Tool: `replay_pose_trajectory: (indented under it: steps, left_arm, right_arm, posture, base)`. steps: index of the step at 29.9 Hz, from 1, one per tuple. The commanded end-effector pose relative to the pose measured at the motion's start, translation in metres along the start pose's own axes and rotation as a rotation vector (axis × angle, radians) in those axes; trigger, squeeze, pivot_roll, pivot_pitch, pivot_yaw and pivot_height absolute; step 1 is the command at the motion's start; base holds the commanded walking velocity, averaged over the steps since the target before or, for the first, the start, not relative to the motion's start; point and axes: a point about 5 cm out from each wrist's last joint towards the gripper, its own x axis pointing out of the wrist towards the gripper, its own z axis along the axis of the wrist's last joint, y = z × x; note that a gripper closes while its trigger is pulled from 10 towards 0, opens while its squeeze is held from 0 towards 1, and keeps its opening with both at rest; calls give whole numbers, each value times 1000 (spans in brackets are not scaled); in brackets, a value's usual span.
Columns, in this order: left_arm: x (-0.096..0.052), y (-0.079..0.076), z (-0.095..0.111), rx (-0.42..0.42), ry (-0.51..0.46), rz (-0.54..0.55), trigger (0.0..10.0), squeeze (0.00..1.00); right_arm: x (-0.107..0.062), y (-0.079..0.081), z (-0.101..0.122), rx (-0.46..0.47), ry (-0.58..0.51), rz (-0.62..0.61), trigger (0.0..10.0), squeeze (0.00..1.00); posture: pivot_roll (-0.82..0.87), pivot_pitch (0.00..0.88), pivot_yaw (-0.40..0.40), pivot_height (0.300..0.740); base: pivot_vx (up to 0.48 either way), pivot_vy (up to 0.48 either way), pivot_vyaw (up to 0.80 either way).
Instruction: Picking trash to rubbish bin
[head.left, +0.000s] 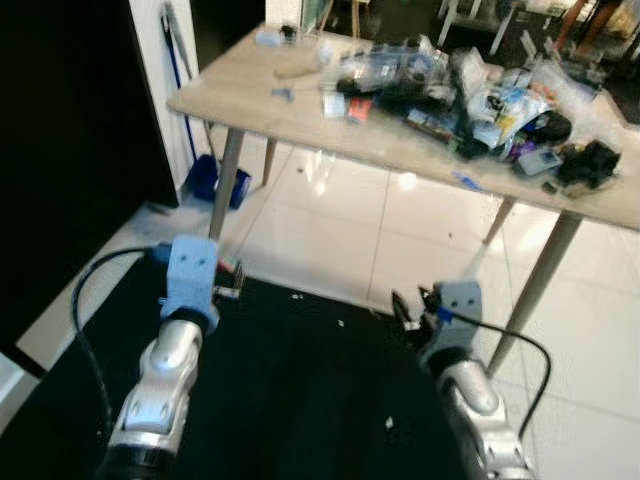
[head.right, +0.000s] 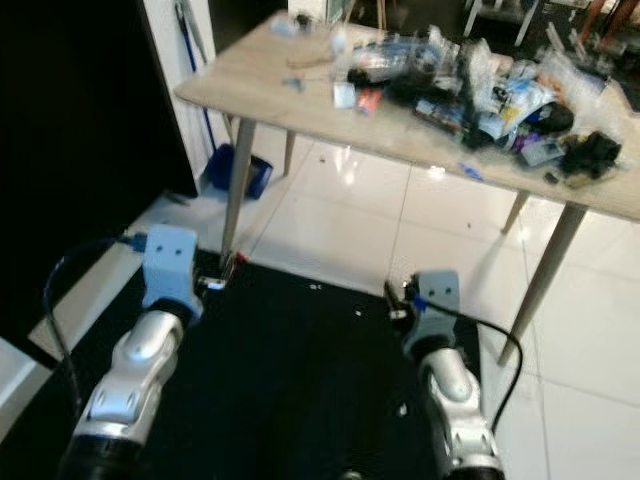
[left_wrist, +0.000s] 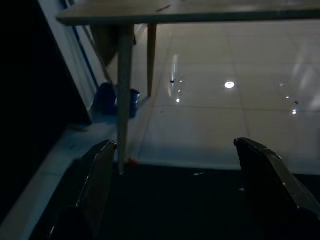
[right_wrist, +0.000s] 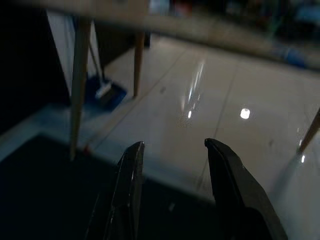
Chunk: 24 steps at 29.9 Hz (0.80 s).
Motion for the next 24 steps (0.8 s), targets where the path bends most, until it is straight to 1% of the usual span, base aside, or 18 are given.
replay_pose_trajectory:
  steps: [1, 24]
  left_arm:
    - [-3, 2, -6, 1, 24, 7, 10000, 0]
    - [-3, 1, -7, -2, 19, 9, 10000, 0]
  right_arm:
    - [0, 6, 1, 3, -9, 32, 10000, 0]
    - [1, 3, 0, -19, -5, 36, 10000, 0]
  posture:
    - [-12, 109, -88, 740]
    - [-14, 84, -100, 740]
  base:
    - [300, 0, 0]
    - [301, 0, 0]
